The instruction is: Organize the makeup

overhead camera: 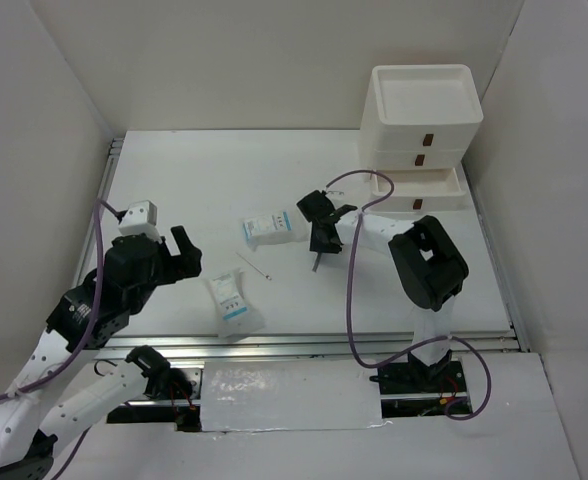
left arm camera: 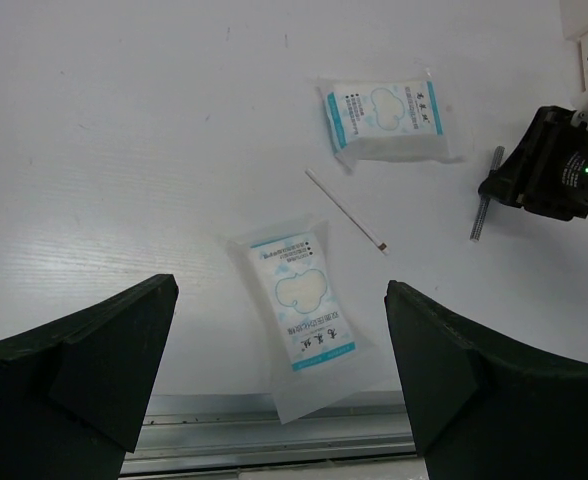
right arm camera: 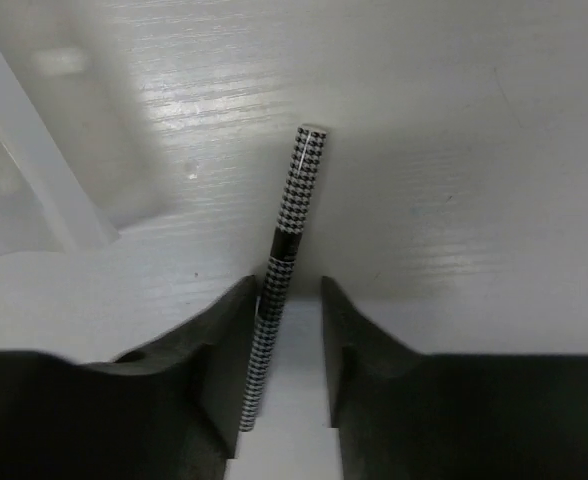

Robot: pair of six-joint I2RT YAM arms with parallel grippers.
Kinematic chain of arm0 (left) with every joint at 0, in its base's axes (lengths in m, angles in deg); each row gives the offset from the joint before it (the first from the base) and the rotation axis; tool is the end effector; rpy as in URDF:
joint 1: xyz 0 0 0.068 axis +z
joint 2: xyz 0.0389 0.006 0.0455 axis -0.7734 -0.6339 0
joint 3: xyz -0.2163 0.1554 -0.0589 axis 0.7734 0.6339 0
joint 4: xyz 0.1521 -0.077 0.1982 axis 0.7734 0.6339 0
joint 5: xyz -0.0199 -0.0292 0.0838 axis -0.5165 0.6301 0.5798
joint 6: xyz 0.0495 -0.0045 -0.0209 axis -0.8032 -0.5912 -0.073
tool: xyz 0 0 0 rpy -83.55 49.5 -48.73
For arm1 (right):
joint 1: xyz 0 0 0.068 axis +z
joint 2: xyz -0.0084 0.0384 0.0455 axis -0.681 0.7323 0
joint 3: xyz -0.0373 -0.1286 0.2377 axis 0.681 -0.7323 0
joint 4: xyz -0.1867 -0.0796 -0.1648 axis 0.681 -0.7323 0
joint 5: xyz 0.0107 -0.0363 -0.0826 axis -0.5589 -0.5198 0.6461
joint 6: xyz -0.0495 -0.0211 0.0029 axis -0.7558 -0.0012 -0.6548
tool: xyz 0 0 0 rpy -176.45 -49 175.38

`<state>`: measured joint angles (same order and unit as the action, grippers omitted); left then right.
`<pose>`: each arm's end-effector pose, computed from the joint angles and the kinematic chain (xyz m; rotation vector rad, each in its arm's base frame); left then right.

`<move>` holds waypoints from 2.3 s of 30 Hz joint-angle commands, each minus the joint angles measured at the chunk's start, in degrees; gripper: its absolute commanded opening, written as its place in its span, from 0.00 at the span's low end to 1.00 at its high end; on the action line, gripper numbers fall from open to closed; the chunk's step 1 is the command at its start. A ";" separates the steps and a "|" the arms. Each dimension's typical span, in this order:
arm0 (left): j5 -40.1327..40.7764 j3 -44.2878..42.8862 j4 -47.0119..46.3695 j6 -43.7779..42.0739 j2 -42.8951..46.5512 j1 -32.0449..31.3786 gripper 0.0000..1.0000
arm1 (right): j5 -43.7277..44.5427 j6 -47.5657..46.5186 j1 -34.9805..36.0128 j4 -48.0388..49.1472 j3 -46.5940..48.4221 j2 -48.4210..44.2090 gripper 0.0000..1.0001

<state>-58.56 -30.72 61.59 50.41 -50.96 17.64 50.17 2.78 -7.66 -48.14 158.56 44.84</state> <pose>0.1103 -0.0528 0.3597 -0.3393 1.9783 -0.3067 0.3169 0.2097 0.1574 0.1408 2.5893 -0.0106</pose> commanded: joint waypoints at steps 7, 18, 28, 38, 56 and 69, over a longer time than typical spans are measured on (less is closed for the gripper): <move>0.41 0.22 -0.94 0.12 3.35 0.32 1.00 | -1.14 -0.21 0.16 -0.85 -2.47 -3.02 0.00; -0.46 0.40 -1.29 -0.24 2.47 0.23 0.99 | -13.80 19.10 -19.95 19.52 -11.16 -22.89 0.00; -0.55 0.57 -1.20 -0.06 1.68 0.23 0.99 | -3.76 44.35 -33.06 27.09 -5.04 -18.96 0.00; -0.29 0.49 -1.20 0.03 1.15 0.06 0.99 | -9.92 44.18 -42.03 22.17 6.31 -6.82 0.13; 3.22 -0.30 0.38 1.60 -2.54 0.23 1.00 | -26.63 0.71 -21.97 8.99 19.29 -6.75 0.70; 6.04 -0.92 2.23 3.46 -4.12 0.76 0.99 | -11.50 -28.16 10.87 -11.31 34.53 11.46 0.65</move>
<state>-53.49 -30.57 64.56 53.47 -55.50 17.99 35.13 -19.38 5.41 -54.19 193.92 56.68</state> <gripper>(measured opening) 0.994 0.653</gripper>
